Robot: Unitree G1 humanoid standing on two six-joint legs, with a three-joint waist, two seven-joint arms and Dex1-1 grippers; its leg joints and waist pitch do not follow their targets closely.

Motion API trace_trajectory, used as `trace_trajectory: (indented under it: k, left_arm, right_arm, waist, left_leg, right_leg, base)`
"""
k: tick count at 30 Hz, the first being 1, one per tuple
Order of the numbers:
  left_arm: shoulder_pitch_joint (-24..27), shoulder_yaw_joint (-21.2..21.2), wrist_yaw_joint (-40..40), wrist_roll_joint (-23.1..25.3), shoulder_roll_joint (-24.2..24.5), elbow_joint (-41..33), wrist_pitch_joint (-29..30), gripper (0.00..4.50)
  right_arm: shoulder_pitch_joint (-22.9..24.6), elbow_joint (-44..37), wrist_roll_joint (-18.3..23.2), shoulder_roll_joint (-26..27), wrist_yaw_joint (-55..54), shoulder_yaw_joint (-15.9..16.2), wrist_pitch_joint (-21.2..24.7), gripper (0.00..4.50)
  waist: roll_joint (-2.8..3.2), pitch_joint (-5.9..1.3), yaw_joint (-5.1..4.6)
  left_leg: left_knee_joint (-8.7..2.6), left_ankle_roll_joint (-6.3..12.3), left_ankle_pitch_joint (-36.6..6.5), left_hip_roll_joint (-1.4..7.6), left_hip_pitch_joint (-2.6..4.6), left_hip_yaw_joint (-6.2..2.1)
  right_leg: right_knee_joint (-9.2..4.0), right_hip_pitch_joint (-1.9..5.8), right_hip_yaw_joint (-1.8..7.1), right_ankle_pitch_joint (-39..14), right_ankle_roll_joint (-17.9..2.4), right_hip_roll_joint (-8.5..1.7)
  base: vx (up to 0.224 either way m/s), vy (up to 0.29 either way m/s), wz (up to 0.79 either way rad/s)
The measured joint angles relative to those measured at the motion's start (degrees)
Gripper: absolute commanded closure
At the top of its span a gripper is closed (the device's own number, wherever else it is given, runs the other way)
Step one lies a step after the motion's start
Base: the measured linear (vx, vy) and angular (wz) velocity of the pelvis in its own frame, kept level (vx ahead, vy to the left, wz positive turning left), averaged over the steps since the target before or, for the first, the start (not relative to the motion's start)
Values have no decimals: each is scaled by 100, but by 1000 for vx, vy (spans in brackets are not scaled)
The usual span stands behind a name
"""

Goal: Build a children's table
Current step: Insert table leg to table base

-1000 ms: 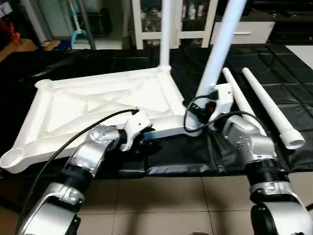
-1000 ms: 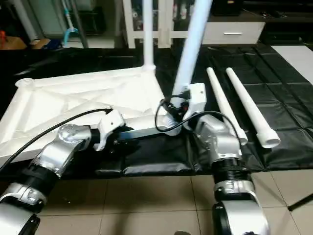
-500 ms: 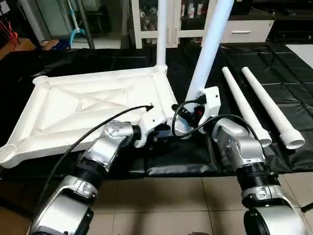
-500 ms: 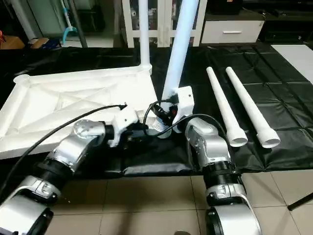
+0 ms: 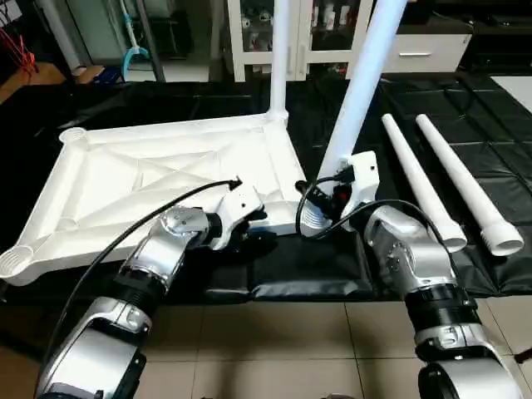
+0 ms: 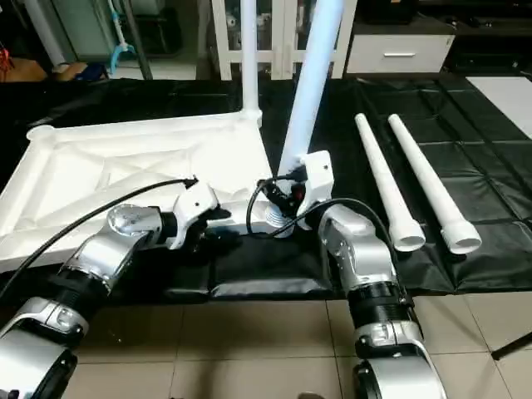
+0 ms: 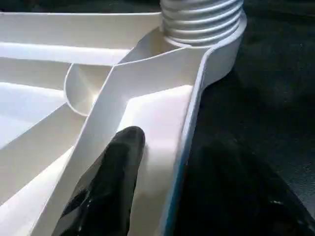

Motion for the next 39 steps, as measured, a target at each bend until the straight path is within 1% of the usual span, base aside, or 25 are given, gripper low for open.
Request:
trace_trajectory:
  k: [4,6,9,10,11,14,17,19,20,21,22,32,39]
  left_arm:
    - [27,-33,-34,-3,-96,0,8,197]
    - [27,-41,-16,-5,-163,67,5,225]
    - [18,-37,111,-4,-272,229,-36,235]
    - [17,-37,128,-1,-295,277,-69,245]
    - [17,-38,144,1,-308,316,-101,270]
    - [17,-38,171,12,-302,340,-147,280]
    - [17,-37,171,11,-302,343,-160,313]
    - [17,5,169,-11,-303,361,-162,315]
    - [17,25,169,-25,-302,373,-162,329]
    - [18,46,165,-26,-300,378,-161,329]
    - [18,55,143,-39,-293,378,-155,344]
    - [18,124,108,-154,-272,420,-124,376]
    - [24,110,86,-156,-269,420,-104,381]
  right_arm:
    - [66,-27,-28,8,-13,12,-98,259]
    - [123,-41,-36,20,-38,30,-176,259]
    - [197,-48,-144,39,-71,88,-343,259]
    - [242,-88,-156,41,-81,117,-383,260]
    - [257,-104,-163,48,-87,126,-396,261]
    - [303,-162,-185,48,-88,153,-414,261]
    - [310,-176,-200,41,-89,157,-431,262]
    - [310,-172,-201,39,-89,172,-457,262]
    - [312,-171,-202,41,-88,182,-468,262]
    - [313,-171,-204,43,-88,193,-475,262]
    - [314,-171,-203,41,-86,205,-484,262]
    - [320,-155,-205,38,-46,250,-538,262]
    - [307,-103,-203,32,-44,248,-604,262]
  waist:
    - [0,0,10]
    - [1,0,21]
    - [0,0,31]
    - [0,0,30]
    - [0,0,28]
    - [1,-1,23]
    - [1,-1,26]
    - [1,-1,25]
    - [1,-1,27]
    - [1,-1,31]
    - [1,-1,30]
    - [1,-1,31]
    - [1,-1,21]
  left_leg:
    - [0,1,0,0,-1,0]
    - [-1,1,0,0,-1,0]
    - [0,1,0,0,1,0]
    - [-1,1,0,0,3,0]
    - [0,1,0,0,3,0]
    - [-1,1,0,0,3,0]
    - [-1,1,0,0,3,0]
    - [-1,1,0,1,3,-1]
    - [0,1,0,1,3,-1]
    - [0,1,0,1,3,-1]
    - [0,1,0,1,2,-1]
    - [-1,1,0,1,2,-1]
    - [-1,1,0,1,3,-1]
  right_leg:
    - [0,0,-1,0,0,0]
    - [0,0,0,0,0,0]
    - [0,1,0,0,0,0]
    - [0,3,0,0,0,0]
    - [0,3,1,0,0,0]
    - [0,3,0,0,0,0]
    - [0,3,0,0,0,0]
    - [0,3,-1,0,0,0]
    - [1,3,-1,0,0,0]
    - [1,3,-1,0,0,0]
    - [0,3,-1,0,0,0]
    - [0,3,-1,0,0,0]
    - [0,3,0,0,0,0]
  base:
    - [0,0,0]
    - [0,0,0]
    - [0,0,0]
    - [0,0,0]
    - [0,0,0]
    - [0,0,0]
    - [0,0,0]
    - [0,0,0]
    - [0,0,0]
    - [0,0,0]
    - [0,0,0]
    - [0,0,0]
    - [0,0,0]
